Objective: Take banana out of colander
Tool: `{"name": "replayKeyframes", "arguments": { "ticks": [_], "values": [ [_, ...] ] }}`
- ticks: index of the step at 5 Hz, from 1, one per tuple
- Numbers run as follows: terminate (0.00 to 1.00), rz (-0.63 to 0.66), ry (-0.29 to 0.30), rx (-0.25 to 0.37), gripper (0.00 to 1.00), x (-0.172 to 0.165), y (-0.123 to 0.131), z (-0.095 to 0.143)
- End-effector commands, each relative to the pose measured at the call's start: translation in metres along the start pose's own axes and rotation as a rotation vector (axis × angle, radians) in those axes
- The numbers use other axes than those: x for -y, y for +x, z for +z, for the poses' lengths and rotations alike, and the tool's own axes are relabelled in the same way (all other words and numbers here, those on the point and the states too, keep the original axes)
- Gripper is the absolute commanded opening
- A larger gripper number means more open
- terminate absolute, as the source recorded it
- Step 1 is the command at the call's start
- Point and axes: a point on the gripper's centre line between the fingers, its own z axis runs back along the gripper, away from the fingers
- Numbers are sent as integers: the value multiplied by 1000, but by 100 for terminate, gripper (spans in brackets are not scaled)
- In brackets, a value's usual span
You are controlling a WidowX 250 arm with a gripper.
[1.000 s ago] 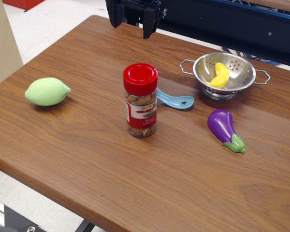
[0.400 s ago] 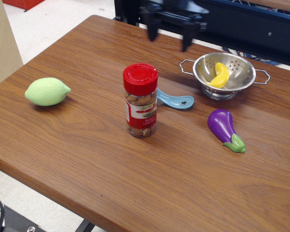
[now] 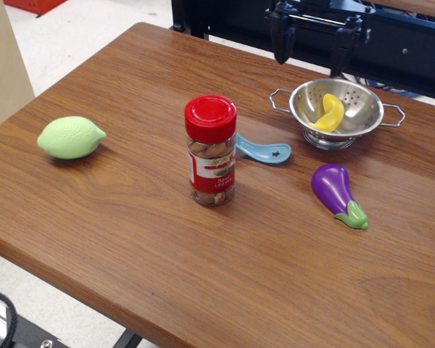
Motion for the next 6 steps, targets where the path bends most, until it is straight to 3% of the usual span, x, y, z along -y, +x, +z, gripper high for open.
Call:
{"name": "replayKeyframes", "arguments": {
  "ticks": [1, 3, 6],
  "values": [
    [0, -10, 4, 115, 100, 22, 7, -2],
    [0, -18, 19, 130, 100, 31, 12, -20],
    [0, -5, 46, 100, 100, 37, 10, -46]
  ]
}}
